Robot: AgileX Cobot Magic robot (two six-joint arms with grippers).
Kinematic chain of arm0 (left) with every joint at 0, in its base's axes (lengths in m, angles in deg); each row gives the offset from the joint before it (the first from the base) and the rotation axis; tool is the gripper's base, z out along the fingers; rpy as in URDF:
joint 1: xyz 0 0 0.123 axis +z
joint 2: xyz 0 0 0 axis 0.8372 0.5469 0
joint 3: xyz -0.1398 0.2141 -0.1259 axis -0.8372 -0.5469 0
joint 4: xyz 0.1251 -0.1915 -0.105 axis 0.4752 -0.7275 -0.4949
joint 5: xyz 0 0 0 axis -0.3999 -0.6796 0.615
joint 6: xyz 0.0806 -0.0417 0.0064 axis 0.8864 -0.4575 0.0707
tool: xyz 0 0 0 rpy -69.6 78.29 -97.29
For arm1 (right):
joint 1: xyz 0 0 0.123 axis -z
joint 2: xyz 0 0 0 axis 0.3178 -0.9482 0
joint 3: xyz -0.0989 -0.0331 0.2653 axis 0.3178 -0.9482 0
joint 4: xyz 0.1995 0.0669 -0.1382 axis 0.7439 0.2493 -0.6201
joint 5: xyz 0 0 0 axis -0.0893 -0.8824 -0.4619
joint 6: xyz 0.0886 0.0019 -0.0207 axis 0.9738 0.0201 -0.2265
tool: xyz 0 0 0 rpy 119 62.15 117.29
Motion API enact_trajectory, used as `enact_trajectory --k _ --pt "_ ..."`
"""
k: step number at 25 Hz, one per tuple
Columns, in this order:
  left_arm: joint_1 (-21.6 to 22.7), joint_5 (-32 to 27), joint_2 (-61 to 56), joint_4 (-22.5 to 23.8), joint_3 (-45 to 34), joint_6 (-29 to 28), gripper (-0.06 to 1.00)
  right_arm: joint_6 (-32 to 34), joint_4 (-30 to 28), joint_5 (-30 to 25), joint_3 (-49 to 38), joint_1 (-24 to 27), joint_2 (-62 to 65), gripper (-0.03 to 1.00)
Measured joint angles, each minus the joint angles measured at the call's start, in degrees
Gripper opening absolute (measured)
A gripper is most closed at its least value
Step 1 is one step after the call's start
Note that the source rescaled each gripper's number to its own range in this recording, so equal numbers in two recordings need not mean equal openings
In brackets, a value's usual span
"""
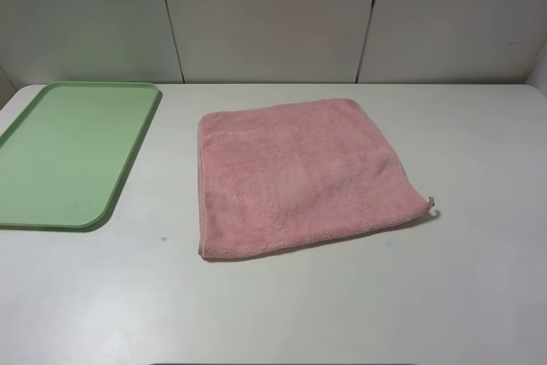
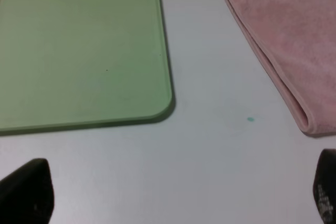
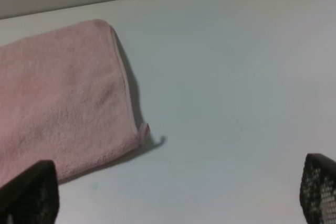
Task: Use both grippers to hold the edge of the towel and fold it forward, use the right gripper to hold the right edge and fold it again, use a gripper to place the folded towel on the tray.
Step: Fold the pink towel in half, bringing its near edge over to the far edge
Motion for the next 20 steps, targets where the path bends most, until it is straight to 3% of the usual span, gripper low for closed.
enact_trajectory --k 20 --pt "0.0 0.0 0.0 0.0 0.0 0.0 1.0 0.0 0.0 0.0 0.0 0.0 0.0 1.0"
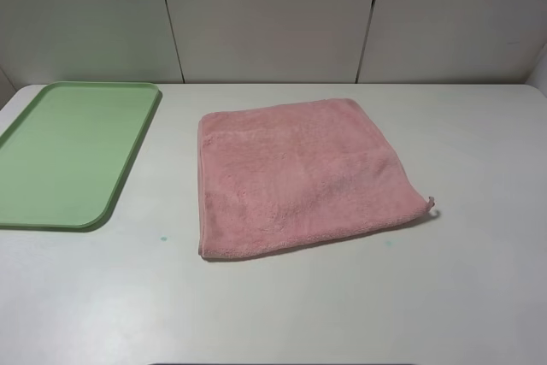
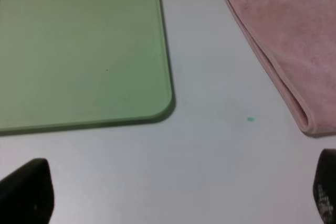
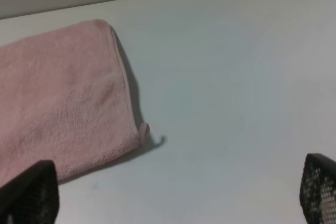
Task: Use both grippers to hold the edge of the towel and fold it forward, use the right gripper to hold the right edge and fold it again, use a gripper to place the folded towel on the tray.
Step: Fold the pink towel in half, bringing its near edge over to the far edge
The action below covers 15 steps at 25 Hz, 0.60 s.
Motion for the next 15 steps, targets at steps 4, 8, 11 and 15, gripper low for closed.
enact_trajectory --k 4,8,11,15 --pt "0.0 0.0 0.0 0.0 0.0 0.0 1.0 0.0 0.0 0.0 0.0 0.0 0.0 1.0" --pt "0.0 0.0 0.0 0.0 0.0 0.0 1.0 0.0 0.0 0.0 0.0 0.0 0.0 1.0" --pt "0.0 0.0 0.0 0.0 0.0 0.0 1.0 0.0 0.0 0.0 0.0 0.0 0.0 1.0" --pt "0.0 0.0 0.0 0.0 0.0 0.0 1.0 0.0 0.0 0.0 0.0 0.0 0.0 1.0"
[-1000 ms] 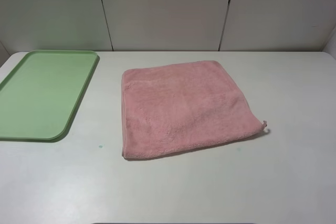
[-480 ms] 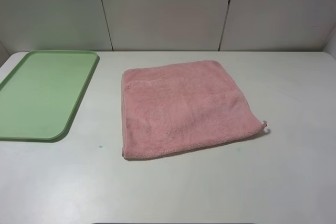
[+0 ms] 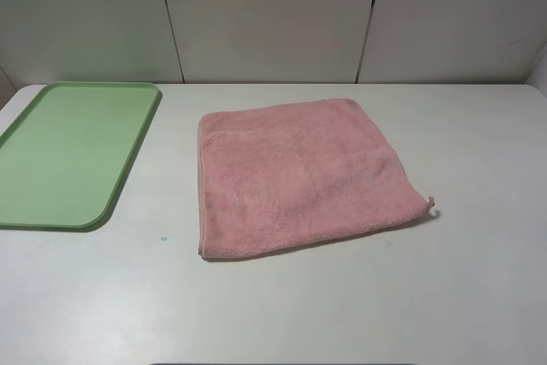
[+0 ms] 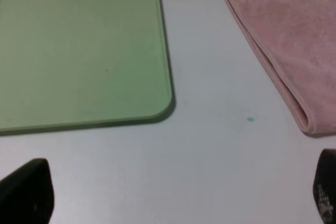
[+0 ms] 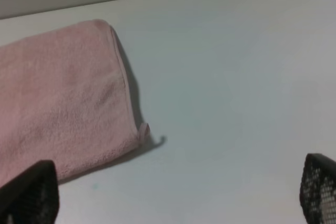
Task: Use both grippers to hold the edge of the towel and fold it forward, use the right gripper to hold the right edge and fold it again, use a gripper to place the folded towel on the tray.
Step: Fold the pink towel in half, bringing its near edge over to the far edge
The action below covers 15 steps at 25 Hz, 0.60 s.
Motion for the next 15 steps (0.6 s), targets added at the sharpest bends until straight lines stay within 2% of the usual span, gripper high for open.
enact_trajectory --k 11,15 --pt "0.0 -0.7 0.23 -0.05 0.25 0.07 1.0 0.0 0.72 0.0 0.0 0.0 -0.22 1.0" --pt "0.0 -2.04 5.79 -0.18 2.92 1.71 1.0 -0.55 1.95 0.0 2.31 0.0 -6.59 1.0"
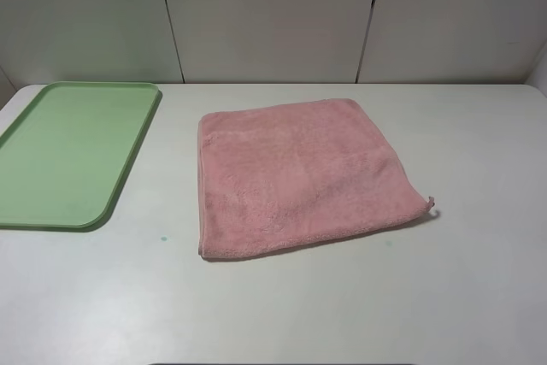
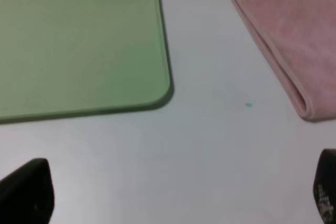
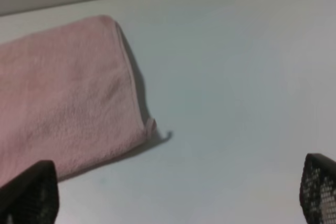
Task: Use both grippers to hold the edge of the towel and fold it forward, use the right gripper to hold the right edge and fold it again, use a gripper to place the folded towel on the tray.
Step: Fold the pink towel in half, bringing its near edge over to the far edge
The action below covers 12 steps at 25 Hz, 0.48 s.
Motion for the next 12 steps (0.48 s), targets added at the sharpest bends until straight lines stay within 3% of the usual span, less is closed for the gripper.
enact_trajectory --k 4,12 --pt "-1.93 -0.15 6.18 0.0 4.78 3.41 1.0 -4.89 1.13 0.05 4.95 0.0 -11.19 1.0" --pt "-10.73 -2.06 19.29 0.0 13.2 8.99 1.0 -20.01 6.95 2.33 16.93 -1.38 -34.46 1.0"
